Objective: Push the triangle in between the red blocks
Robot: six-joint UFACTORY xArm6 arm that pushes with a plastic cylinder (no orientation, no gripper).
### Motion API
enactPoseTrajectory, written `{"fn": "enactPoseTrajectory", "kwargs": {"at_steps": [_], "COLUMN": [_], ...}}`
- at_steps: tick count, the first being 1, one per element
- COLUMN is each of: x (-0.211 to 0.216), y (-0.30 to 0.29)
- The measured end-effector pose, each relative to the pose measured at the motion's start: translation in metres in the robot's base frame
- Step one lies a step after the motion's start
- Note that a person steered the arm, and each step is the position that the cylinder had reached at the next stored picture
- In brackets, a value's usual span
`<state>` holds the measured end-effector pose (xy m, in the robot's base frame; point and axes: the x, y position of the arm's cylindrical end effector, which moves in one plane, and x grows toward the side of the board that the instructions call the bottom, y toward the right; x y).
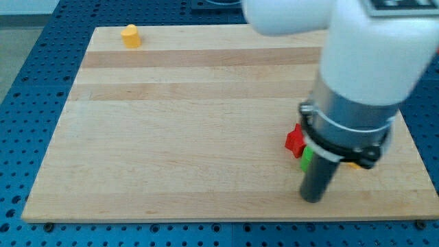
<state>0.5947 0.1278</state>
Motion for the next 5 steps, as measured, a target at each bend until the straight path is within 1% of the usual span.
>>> {"fn": "enactPoseTrajectory", "kwargs": {"at_steps": [1, 2, 5], "x": [-0.004, -0.02, -0.063], "y": [0.028, 0.037, 0.037]}}
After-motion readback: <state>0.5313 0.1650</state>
